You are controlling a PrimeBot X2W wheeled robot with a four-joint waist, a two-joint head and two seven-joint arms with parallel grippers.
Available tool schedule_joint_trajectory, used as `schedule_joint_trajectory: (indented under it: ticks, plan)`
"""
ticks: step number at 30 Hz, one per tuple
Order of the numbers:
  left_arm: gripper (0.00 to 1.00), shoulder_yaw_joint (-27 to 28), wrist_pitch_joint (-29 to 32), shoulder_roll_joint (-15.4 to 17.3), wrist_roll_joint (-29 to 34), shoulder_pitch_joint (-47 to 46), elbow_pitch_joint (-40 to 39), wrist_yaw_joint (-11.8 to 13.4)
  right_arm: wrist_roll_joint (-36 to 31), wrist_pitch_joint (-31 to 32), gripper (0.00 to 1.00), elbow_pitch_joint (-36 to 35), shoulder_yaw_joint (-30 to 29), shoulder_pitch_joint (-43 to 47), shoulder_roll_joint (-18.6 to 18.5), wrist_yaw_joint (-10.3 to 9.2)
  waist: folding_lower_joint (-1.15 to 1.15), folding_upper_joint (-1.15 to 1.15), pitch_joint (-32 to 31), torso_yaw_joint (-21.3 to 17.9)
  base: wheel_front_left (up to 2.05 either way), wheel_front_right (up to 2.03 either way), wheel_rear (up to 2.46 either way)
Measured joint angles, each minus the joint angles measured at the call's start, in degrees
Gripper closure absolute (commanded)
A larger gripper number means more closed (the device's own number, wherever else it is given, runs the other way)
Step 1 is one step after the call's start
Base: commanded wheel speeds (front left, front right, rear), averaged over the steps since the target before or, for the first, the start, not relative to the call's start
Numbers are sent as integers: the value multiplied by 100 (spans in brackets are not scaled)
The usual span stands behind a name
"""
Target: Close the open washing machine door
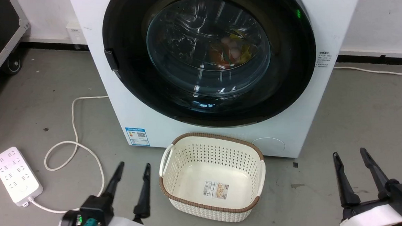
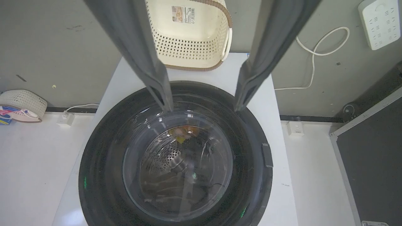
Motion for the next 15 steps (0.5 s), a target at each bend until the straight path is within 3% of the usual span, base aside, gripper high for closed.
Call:
schedule_joint_trajectory:
  ticks: [1, 2, 15]
  plan:
    - [0, -34, 0, 7, -19, 0, 38, 0, 1, 0, 0, 1, 12, 7, 0, 0, 0, 0, -3, -3, 0, 0, 0]
    - [100, -42, 8, 1, -23, -1, 43, 1, -1, 1, 100, 2, 12, 4, 0, 0, 0, 0, -4, -3, 0, 0, 0]
    - [100, -27, 109, -8, 19, -1, -9, 24, -11, 103, 100, -5, 41, 3, -1, 0, 1, 0, 3, 1, 0, 0, 0]
